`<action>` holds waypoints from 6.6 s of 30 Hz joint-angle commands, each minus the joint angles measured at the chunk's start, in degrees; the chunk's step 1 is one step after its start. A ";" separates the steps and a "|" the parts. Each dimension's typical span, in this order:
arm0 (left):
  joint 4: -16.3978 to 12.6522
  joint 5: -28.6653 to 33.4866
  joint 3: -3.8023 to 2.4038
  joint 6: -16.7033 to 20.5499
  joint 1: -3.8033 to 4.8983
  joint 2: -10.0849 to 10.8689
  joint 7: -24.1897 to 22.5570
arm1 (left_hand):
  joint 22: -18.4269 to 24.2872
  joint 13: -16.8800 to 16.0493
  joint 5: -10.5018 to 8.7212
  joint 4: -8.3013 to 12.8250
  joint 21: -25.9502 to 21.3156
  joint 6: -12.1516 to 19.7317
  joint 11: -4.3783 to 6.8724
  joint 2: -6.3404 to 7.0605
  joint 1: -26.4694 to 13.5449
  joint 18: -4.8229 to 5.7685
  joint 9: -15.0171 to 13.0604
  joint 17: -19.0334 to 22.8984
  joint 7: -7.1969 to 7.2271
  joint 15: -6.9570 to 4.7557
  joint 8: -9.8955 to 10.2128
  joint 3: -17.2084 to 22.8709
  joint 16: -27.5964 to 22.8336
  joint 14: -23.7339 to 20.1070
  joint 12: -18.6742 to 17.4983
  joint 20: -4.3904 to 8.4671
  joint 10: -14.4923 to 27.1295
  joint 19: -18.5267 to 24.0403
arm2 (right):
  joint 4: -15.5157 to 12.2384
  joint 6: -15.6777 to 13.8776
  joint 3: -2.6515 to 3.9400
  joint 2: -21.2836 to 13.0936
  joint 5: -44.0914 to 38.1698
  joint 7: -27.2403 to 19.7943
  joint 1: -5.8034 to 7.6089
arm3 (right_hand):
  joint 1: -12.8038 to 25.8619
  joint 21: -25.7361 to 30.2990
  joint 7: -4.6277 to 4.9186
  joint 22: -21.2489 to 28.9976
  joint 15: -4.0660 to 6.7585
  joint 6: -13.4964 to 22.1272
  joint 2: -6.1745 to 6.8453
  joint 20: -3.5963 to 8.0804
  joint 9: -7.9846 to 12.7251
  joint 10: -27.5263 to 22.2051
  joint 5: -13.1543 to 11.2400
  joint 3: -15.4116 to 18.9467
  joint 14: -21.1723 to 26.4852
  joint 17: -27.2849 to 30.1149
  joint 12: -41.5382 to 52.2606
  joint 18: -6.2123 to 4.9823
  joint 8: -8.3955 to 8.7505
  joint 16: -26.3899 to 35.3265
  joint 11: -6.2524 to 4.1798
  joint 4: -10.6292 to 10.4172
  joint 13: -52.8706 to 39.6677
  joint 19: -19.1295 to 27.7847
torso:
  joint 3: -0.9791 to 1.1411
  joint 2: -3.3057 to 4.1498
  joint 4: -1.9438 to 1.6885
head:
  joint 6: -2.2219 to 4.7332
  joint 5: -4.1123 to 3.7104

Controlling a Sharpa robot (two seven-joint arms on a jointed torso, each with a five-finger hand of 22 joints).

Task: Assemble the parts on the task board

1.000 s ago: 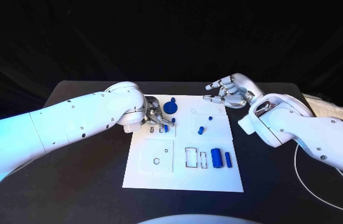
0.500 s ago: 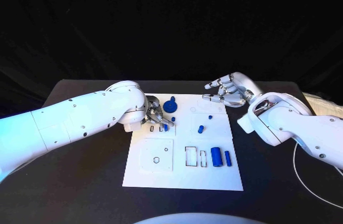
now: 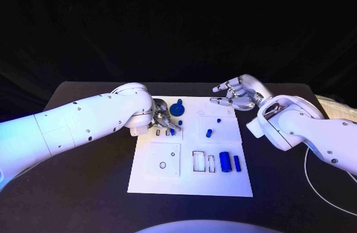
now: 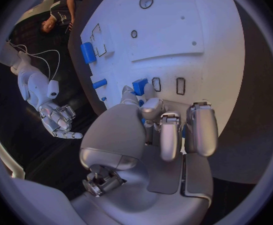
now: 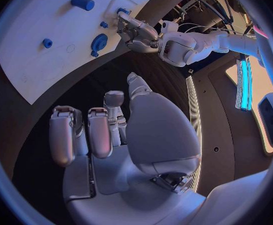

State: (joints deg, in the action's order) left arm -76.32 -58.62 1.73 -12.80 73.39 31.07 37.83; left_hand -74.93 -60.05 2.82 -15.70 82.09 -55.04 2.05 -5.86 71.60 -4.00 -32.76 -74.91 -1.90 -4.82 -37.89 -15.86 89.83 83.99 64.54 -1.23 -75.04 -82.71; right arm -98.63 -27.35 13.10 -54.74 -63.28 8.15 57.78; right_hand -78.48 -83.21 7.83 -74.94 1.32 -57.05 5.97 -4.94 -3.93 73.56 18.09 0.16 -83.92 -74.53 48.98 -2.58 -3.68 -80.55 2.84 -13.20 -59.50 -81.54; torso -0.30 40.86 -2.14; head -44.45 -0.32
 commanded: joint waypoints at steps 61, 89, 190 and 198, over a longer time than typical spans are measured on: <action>-5.86 -4.44 0.71 9.07 -2.08 4.91 -0.75 | -2.30 1.61 6.64 7.70 0.24 2.70 -0.05 15.93 2.17 0.96 -7.81 -15.09 -0.16 -0.33 1.51 55.31 0.17 6.01 -1.57 -0.07 -0.56 -0.28 | 0.16 0.44 0.00 0.54 -0.19 0.02 -0.62 | 0.21 0.61 -0.12 -0.31 0.20 -0.57 -0.49 0.23 -0.09 -0.51 0.60 1.51 -2.90 0.14 -0.53 -0.77 -0.14 0.29 -0.15 -1.01 0.70 0.44 | 0.20 -0.25 -0.28 | -0.77 0.88; -5.93 -7.85 0.74 3.25 -2.21 5.00 0.05 | -2.46 1.37 6.60 8.32 0.30 2.47 0.04 16.10 1.88 0.99 -8.05 -15.09 -0.06 -0.37 1.38 55.61 0.17 6.01 -1.29 -0.05 -0.81 -0.37 | -0.06 1.04 0.00 0.53 0.20 0.14 -0.62 | 0.30 0.60 -0.13 -0.34 0.20 -0.60 -0.51 0.22 -0.09 -0.50 0.71 1.65 -2.91 0.10 -0.51 -0.77 -0.15 0.28 -0.16 -1.14 0.71 0.42 | 0.15 -0.22 -0.29 | -0.83 0.81; -0.17 -1.21 -2.67 -3.99 4.65 4.44 0.57 | 2.36 12.71 5.17 -0.11 -5.27 6.38 -2.80 9.99 -5.92 -0.30 -5.06 -15.09 -3.22 1.85 10.93 19.79 0.17 6.01 -10.68 -1.74 6.53 2.88 | 1.17 -0.06 -0.11 0.92 3.37 2.39 -0.59 | 2.99 0.97 -0.07 0.23 0.13 -0.63 -2.40 0.18 -0.07 -1.30 1.31 4.27 -2.65 1.35 -1.48 -0.89 -0.12 1.38 -0.04 -3.41 1.98 0.67 | 0.29 -0.45 -0.64 | 0.13 0.94; 8.89 -2.92 -2.06 -4.87 5.78 0.76 0.05 | 1.41 11.79 5.17 -0.57 -4.74 4.65 -2.80 9.08 -4.74 -0.20 -3.20 -15.09 -3.13 1.97 11.46 18.28 0.17 6.01 -9.11 -2.22 5.74 2.18 | 1.33 0.09 -0.13 1.16 3.37 2.39 -0.59 | 3.02 0.98 -0.07 0.26 0.12 -0.64 -2.46 0.17 -0.07 -1.34 1.39 4.32 -2.64 1.37 -1.55 -0.90 -0.13 1.40 -0.04 -3.39 2.05 0.68 | 0.04 -0.23 -0.56 | 0.31 0.70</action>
State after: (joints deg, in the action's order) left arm -68.40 -60.83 -0.38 -15.19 79.09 32.28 38.08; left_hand -73.41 -48.16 8.10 -16.30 77.17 -50.04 -0.64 3.17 66.49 -4.03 -36.07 -74.91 -4.90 -3.16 -26.72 2.67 89.83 84.19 55.24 -3.50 -68.88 -80.25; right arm -97.34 -27.39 12.97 -53.64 -59.79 10.49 57.22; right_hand -75.99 -82.55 7.65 -74.73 1.32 -57.62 3.46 -4.73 -3.95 72.62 19.29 4.10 -83.93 -73.20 47.64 -2.58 -3.68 -79.34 2.71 -16.52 -57.50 -81.34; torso -0.12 40.52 -2.69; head -44.17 0.38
